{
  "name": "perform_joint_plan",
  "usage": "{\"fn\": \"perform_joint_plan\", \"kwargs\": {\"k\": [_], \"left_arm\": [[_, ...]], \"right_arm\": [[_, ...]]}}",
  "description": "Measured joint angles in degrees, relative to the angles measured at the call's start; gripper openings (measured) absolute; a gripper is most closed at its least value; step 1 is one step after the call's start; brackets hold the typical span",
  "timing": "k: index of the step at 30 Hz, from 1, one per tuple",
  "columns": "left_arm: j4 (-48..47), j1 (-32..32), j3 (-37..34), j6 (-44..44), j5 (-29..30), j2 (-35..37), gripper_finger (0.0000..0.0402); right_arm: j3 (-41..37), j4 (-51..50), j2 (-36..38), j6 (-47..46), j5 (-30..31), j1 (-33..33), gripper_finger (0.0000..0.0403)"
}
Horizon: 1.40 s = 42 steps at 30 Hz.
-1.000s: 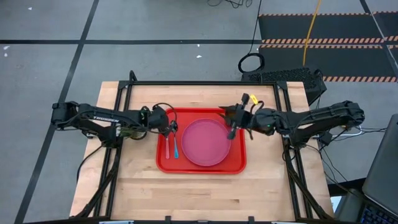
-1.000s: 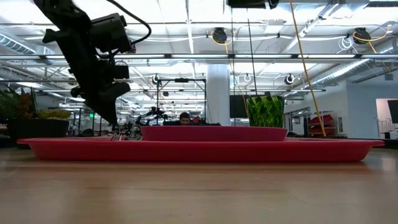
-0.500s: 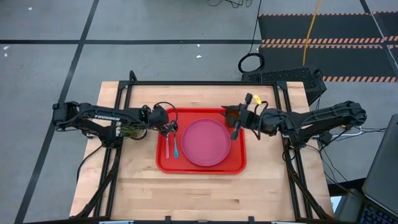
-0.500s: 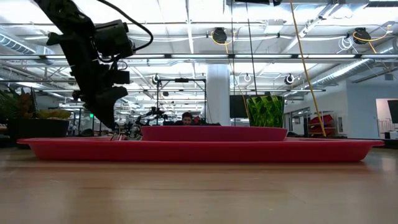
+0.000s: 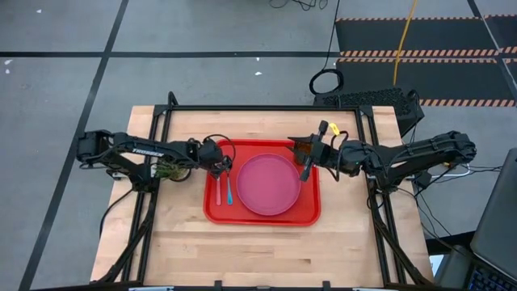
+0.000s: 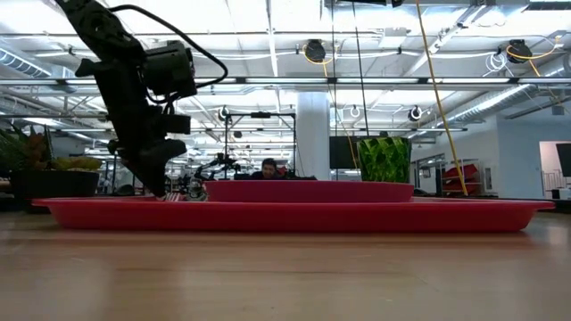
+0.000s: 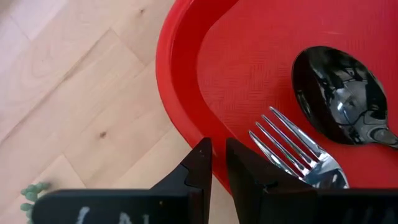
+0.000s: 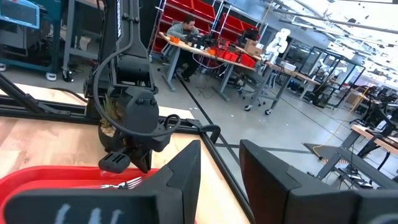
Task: Pick and place plate/cup/fork/spoon on tray
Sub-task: Adjust the silverware on the red tray
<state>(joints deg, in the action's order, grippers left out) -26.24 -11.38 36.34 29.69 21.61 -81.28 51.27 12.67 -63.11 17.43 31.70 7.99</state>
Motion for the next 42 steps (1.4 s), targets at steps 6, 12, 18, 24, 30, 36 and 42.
{"fn": "perform_joint_plan", "kwargs": {"k": [6, 12, 18, 24, 30, 36, 42], "left_arm": [[0.2, -0.4, 0.0, -0.5, -0.3, 0.0, 0.0049], [0.3, -0.4, 0.4, -1.1, -0.7, -0.1, 0.0049], [0.2, -0.4, 1.6, -1.8, -1.2, -0.1, 0.0049], [-0.3, -0.5, 2.6, -2.9, -0.9, -0.1, 0.0049], [-2.2, -0.6, 2.6, -3.0, -0.6, -0.1, 0.0049], [-2.2, -0.6, 2.6, -3.0, 0.5, -0.1, 0.0049], [-2.2, -0.6, 2.6, -3.1, 0.5, -0.1, 0.0049]], "right_arm": [[0.0, 0.0, 0.0, -0.1, -0.2, 0.0, 0.0105], [0.0, 0.0, 0.0, -0.1, -0.2, 0.0, 0.0105], [0.0, 0.0, 0.0, -0.1, -0.2, 0.0, 0.0105], [0.0, -0.1, 0.0, -0.1, -0.2, 0.0, 0.0105], [0.0, -0.2, 0.0, -0.1, -0.2, 0.0, 0.0105], [0.0, -0.2, 0.0, -0.1, -0.2, 0.0, 0.0105], [0.0, -0.2, 0.0, -0.2, -0.2, 0.0, 0.0105]]}}
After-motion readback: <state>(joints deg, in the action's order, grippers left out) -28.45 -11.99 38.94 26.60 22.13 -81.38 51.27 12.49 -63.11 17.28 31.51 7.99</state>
